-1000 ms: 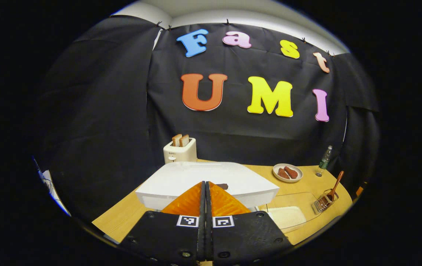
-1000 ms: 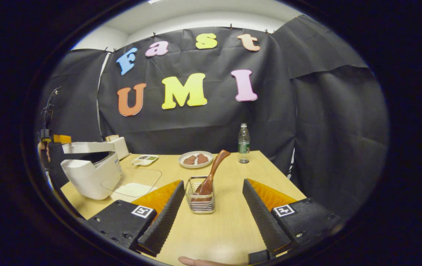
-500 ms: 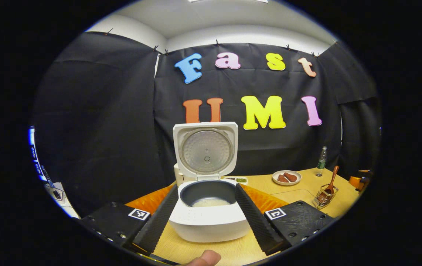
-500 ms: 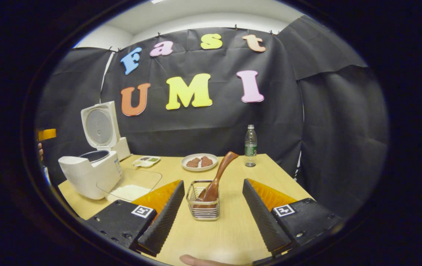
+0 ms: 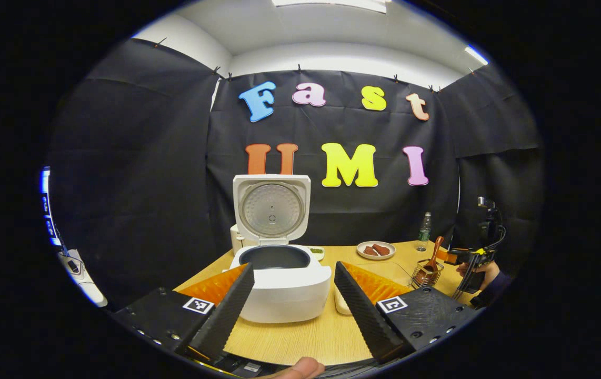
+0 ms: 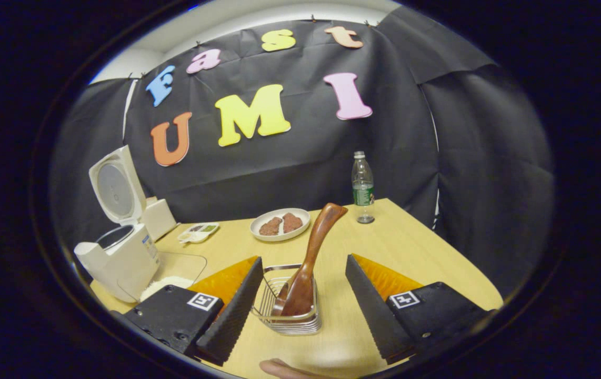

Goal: Close the left gripper, press the button to open the rice cooker; take a wooden spoon from the chopstick holder with the right hand, scoop a spoonful of rice and pour it into the rice cooker, then put the wooden spoon back into the chopstick holder.

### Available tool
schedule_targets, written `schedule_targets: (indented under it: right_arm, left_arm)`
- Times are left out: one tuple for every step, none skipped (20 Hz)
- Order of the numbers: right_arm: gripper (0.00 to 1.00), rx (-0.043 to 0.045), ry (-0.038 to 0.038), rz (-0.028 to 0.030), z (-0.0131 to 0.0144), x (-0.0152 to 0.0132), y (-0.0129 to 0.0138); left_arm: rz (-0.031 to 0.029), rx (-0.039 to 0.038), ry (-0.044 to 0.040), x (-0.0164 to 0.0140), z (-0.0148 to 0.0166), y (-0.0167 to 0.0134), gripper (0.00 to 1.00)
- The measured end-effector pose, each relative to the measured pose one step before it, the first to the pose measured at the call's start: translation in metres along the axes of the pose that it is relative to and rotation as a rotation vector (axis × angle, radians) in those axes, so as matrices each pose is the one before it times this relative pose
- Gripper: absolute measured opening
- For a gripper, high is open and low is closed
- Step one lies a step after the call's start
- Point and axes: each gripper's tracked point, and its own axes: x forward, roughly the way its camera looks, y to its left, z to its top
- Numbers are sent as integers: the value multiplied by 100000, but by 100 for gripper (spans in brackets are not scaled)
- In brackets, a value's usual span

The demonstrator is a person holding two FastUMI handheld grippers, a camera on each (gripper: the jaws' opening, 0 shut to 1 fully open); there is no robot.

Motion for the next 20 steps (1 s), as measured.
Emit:
schedule_targets:
  right_arm:
    - [97, -58, 1515, -466, -227, 1024, -211]
    - [96, 913, 1276, -2066, -44, 960, -572]
    - [100, 2130, 772, -258, 135, 734, -60]
    - [100, 2859, 1313, 371, -38, 785, 91]
    - [96, 3303, 826, 1165, 123, 714, 245]
    - [100, 2096, 721, 2088, 77, 683, 489]
    - [99, 1477, 1938, -1063, -482, 622, -238]
    - [92, 2709, 1268, -819, -300, 652, -314]
    - [91, 1795, 1165, 2995, -156, 434, 632]
    - [82, 247, 1806, 675, -365, 296, 502]
    - [78, 589, 728, -958, -123, 194, -26]
    - [81, 134, 195, 1054, 55, 135, 290]
    - [71, -571, -244, -1306, 54, -19, 7]
    - [57, 44, -2251, -3050, 630, -460, -274]
    - [38, 104, -1268, -5756, 381, -830, -727]
    - [19, -511, -1044, -1732, 389, 22, -188]
    - [18, -1646, -1319, 1492, 154, -495, 891]
    - [16, -2291, -2069, -172, 742, -879, 499]
    - [16, -1487, -2666, 273, 890, -718, 301]
    - [16, -1992, -2545, 516, 962, -778, 471]
  left_arm:
    - [629, 1044, -985, -677, 157, 329, 97]
    - [489, 351, -627, -768, -26, 214, 97]
    - [262, -482, -704, -661, 39, 81, 97]
    - [-144, -704, -636, -546, 52, 64, 97]
    - [46, -482, -307, -448, -37, 140, 97]
    - [158, 247, 511, -242, -264, 243, 97]
    - [439, 558, 541, -249, -106, 136, 97]
    - [892, 894, -164, -317, 147, 387, 97]
    - [476, 826, -720, -218, 215, 263, 97]
    - [-128, 445, 68, -218, -47, 107, 97]
    - [-451, -139, 67, -259, -52, -16, 97]
    - [-241, -304, 56, 7, -60, 139, 97]
    - [61, -466, 488, -44, -69, 85, 97]
    - [189, -400, 495, 82, -106, 365, 97]
    - [625, -268, 758, 129, -240, 74, 97]
    - [538, 332, 479, -114, -114, 215, 97]
    - [707, 318, 63, -210, -44, 285, 97]
    - [494, -13, -592, -254, -3, 279, 97]
    - [-315, -259, -261, 16, 68, -11, 97]
    - [-641, -431, 238, -225, -142, -129, 97]
